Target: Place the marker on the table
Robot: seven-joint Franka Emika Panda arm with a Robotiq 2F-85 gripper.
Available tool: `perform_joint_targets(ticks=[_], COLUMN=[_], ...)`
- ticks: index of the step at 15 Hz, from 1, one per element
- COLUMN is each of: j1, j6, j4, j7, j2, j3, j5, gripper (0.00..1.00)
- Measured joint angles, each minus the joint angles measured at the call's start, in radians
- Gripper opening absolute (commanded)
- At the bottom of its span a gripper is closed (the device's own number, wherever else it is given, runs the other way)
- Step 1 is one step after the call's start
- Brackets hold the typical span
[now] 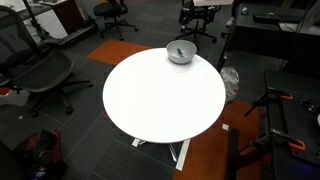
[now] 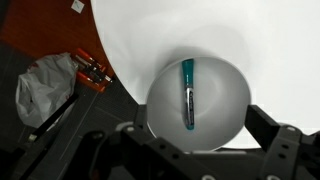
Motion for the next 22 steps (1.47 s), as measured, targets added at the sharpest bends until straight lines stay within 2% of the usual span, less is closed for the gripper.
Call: perform_joint_targets(ticks=[5, 10, 22], j1=[-0.001, 0.0, -0.002], j6=[-0.056, -0.055, 0.056], j4=[0.105, 0.15, 0.198], j7=[0.0, 0.0, -0.049], j2=[0.093, 0.163, 0.28], j3=[-0.007, -0.006, -0.006], j5=[0.002, 0.004, 0.017], gripper=[1.0, 1.0, 1.0])
